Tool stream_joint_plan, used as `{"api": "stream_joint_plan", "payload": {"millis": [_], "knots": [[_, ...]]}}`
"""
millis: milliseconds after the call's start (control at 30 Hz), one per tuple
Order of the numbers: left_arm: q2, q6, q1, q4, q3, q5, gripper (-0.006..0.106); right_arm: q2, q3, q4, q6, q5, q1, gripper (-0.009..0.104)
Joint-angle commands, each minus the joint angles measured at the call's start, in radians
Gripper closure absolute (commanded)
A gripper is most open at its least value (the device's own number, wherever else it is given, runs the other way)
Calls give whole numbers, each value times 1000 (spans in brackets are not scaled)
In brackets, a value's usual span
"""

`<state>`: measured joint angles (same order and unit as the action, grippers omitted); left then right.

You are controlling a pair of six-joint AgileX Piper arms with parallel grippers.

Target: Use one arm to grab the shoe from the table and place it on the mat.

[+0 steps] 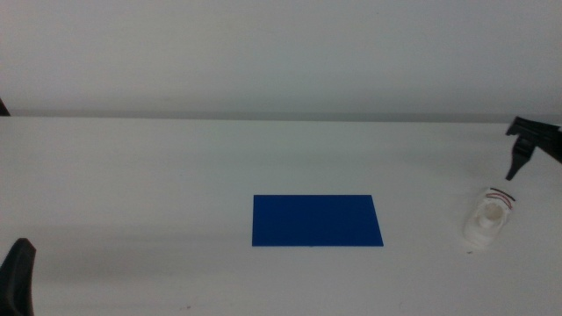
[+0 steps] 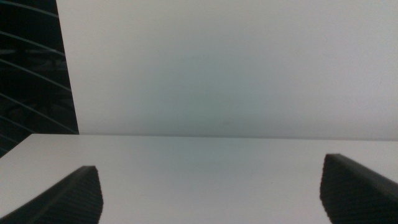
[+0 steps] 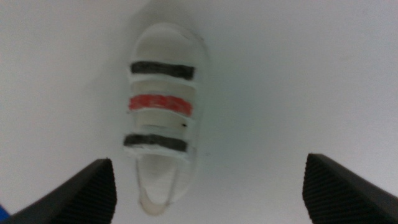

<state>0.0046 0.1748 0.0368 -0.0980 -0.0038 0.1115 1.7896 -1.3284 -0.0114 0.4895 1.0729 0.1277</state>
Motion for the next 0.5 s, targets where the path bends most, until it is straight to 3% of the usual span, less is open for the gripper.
{"api": "stream_joint_plan", "payload": {"millis": [0, 467], "knots": [[-41, 6, 4, 0, 43, -17, 7, 31, -22, 20, 33, -10, -23, 16], [-41, 6, 4, 0, 43, -17, 7, 166, -22, 36, 97, -56, -92, 16]]}}
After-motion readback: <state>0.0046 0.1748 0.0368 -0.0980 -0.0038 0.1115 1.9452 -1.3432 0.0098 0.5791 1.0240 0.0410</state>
